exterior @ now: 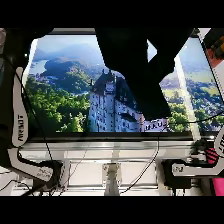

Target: Fold the clothes and pants, and hang the long-sleeved shirts on hangers.

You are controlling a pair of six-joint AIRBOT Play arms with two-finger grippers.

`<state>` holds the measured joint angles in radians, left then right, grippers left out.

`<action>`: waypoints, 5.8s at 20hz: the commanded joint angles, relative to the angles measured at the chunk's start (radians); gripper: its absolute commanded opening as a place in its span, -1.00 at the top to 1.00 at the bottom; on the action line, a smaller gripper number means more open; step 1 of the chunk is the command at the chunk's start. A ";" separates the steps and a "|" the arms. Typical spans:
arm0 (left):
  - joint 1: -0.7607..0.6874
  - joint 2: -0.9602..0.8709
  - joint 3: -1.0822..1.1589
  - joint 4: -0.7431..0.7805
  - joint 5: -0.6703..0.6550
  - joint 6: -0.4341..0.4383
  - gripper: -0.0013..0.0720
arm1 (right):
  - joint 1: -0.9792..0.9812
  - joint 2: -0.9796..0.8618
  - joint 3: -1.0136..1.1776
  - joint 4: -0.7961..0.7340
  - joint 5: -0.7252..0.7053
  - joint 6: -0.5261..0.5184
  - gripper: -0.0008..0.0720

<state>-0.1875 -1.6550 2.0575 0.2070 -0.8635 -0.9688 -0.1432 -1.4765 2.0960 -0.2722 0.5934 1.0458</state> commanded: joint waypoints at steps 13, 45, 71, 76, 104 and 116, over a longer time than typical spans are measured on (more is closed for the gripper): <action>0.052 -0.086 -0.145 1.033 -0.341 -0.285 0.92 | 0.523 0.013 -0.644 -0.392 0.816 0.567 0.93; 0.391 0.134 -0.673 0.872 -0.358 -0.299 0.91 | -0.131 -0.151 -0.429 -0.305 0.840 0.397 0.92; 0.643 0.355 -1.291 0.527 -0.135 -0.383 -0.02 | -0.132 -0.231 -0.428 -0.372 0.693 0.399 -0.72; 0.588 0.349 -1.292 0.457 -0.016 -0.416 -0.01 | -0.132 -0.240 -0.428 -0.373 0.688 0.399 -0.72; 0.482 0.240 -0.901 0.804 0.161 -0.572 -0.11 | -0.077 -0.379 -0.428 -0.673 0.497 0.634 -0.74; 0.449 0.238 -0.907 0.808 -0.151 -0.534 -0.11 | 0.048 -0.485 -0.428 -0.827 0.387 0.753 -0.82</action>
<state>0.2783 -1.4155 1.1534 1.0111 -0.9482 -1.5185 -0.1127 -1.9343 1.6672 -1.0729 0.9920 1.7679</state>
